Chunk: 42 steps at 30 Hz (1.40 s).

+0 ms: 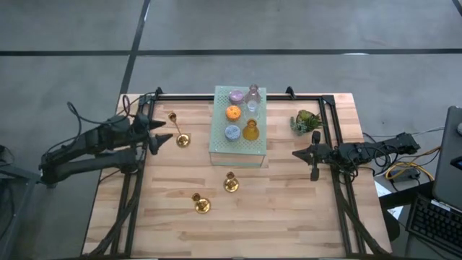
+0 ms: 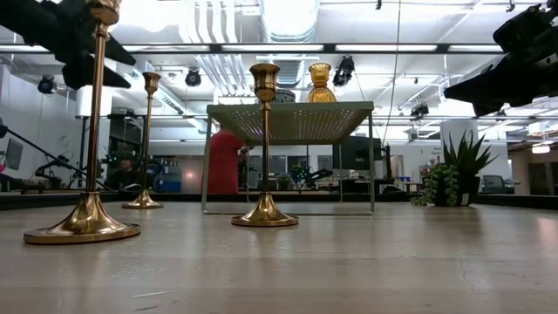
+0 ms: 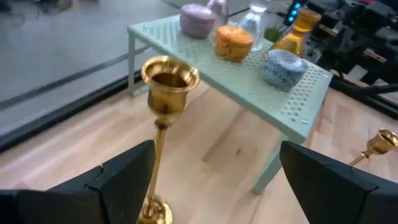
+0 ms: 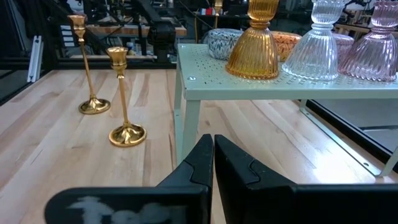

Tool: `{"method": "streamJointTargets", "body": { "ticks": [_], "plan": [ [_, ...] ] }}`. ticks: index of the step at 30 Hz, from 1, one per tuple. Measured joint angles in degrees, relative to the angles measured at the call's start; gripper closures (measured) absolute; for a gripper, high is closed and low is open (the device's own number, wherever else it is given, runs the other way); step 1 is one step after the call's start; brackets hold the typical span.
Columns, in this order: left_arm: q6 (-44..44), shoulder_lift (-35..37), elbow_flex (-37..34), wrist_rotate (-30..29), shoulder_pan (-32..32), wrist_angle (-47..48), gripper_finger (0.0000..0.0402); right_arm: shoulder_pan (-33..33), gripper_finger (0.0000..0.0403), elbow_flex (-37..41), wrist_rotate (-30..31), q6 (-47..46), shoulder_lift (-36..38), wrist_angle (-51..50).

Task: Stock candles on shelf
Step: Put the gold candle holder on the shelf

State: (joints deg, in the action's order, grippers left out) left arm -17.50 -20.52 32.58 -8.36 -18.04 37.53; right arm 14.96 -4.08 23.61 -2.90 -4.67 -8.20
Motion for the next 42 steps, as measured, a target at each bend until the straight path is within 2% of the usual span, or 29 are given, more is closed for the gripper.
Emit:
{"method": "streamJointTargets", "body": {
  "ticks": [4, 9, 15, 18, 21, 26, 36, 42],
  "plan": [
    [-3.2, -0.7, -0.7, -1.7, 0.0, 0.0, 0.0054, 0.0, 0.0394, 0.0, 0.0, 0.0, 0.0, 0.0],
    [-6.6, -2.9, -3.9, -8.3, 0.0, -0.8, 0.0054, 0.0, 0.0394, 0.0, 0.0, 0.0, 0.0, 0.0],
    [-5.5, -5.8, -8.6, -9.1, 0.0, -9.2, 0.0060, 0.0, 0.0394, 0.0, 0.0, 0.0, 0.0, 0.0],
    [-6.1, -6.6, -9.4, -12.1, 0.0, -12.1, 0.0066, 0.0, 0.0394, 0.0, 0.0, 0.1, 0.0, 0.0],
    [-5.9, -7.1, -9.4, -15.1, 0.0, -12.5, 0.0079, 0.0, 0.0394, 0.0, 0.0, 0.0, 0.0, 0.0],
    [-5.0, -7.0, -9.4, -16.8, 0.0, -13.7, 0.0116, 0.0, 0.0394, 0.0, 0.0, 0.0, 0.0, 0.0],
    [-4.7, -7.0, -9.4, -16.8, 0.0, -14.1, 0.0180, 0.0, 0.0394, 0.0, 0.0, 0.1, 0.0, 0.0],
    [-3.5, -7.0, -9.4, -17.2, 0.0, -17.5, 0.0200, 0.0, 0.0394, 0.0, 0.0, 0.0, 0.0, 0.0]
  ]
}}
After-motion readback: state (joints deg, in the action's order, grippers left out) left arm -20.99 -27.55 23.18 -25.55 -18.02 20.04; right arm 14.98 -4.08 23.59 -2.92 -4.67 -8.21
